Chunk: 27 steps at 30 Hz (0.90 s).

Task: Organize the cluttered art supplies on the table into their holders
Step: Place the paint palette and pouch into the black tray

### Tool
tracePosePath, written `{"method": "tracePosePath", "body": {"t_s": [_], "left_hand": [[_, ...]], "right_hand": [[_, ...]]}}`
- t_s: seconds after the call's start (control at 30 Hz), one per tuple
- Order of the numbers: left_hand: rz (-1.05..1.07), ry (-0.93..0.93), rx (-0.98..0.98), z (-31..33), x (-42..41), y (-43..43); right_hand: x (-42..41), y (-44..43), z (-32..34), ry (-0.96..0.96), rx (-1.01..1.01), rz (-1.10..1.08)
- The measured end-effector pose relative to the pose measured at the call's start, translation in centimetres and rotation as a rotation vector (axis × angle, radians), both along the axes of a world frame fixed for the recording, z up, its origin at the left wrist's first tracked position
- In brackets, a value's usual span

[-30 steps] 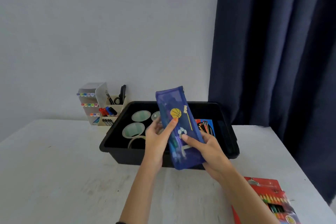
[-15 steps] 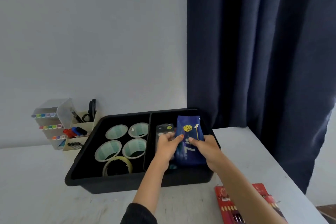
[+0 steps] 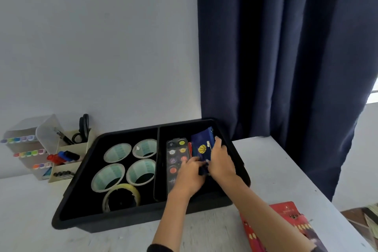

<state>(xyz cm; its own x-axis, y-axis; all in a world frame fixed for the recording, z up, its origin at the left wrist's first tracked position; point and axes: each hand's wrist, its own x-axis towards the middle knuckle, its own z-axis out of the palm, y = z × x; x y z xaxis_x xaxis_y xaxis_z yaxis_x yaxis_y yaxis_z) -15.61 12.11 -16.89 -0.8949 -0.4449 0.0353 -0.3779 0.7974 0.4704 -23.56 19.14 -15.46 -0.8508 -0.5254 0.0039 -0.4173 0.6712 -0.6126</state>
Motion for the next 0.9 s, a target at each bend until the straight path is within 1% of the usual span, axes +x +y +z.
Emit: {"method": "tracePosePath", "body": {"t_s": [0.03, 0.07, 0.17, 0.23, 0.3, 0.37, 0.4, 0.43, 0.47, 0.53, 0.6, 0.67, 0.7, 0.73, 0.8, 0.9], "left_hand": [[-0.001, 0.001, -0.03, 0.1, 0.1, 0.1], [0.009, 0.002, -0.048, 0.2, 0.2, 0.3], [0.041, 0.009, -0.112, 0.6, 0.4, 0.6], [0.056, -0.004, -0.166, 0.7, 0.5, 0.8], [0.056, 0.007, -0.17, 0.6, 0.6, 1.0], [0.072, 0.039, -0.171, 0.8, 0.7, 1.1], [0.093, 0.062, -0.173, 1.0, 0.8, 1.2], [0.12, 0.1, -0.174, 1.3, 0.9, 1.3], [0.156, 0.149, -0.168, 1.6, 1.0, 1.4], [0.226, 0.288, -0.198, 2.4, 1.3, 2.0], [0.229, 0.445, -0.28, 3.2, 1.8, 2.6], [0.185, 0.59, -0.349, 3.2, 2.3, 3.1], [0.172, 0.631, -0.351, 3.0, 2.6, 3.4], [0.173, 0.665, -0.329, 2.6, 3.0, 3.9], [0.2, 0.739, -0.269, 1.6, 4.1, 5.3], [0.214, 0.807, -0.258, 0.1, 5.2, 8.7]], "right_hand": [[0.0, 0.0, 0.0, 0.067, 0.022, -0.001], [0.0, 0.0, -0.1, 0.079, 0.043, 0.027], [-0.7, 0.0, -0.8, -0.051, -0.001, 0.151], [-1.1, 0.1, -0.8, -0.088, -0.003, 0.169], [-1.2, -0.1, -1.1, -0.096, 0.083, 0.184], [-0.9, -0.4, -1.4, -0.089, 0.21, 0.206], [-0.7, -0.4, -1.4, -0.083, 0.234, 0.204], [-0.5, -0.4, -1.3, -0.064, 0.217, 0.186], [-0.3, -0.3, -0.9, -0.018, 0.165, 0.156], [0.1, 0.3, 0.4, 0.141, -0.007, 0.073], [0.8, 1.1, 1.5, 0.271, -0.279, 0.023], [1.8, 2.3, 2.1, 0.279, -0.572, 0.028], [2.4, 3.2, 2.2, 0.254, -0.674, 0.034], [3.0, 4.3, 2.0, 0.225, -0.737, 0.035], [4.0, 6.7, 1.3, 0.197, -0.796, 0.028], [5.2, 10.5, 0.1, 0.182, -0.857, 0.036]]}}
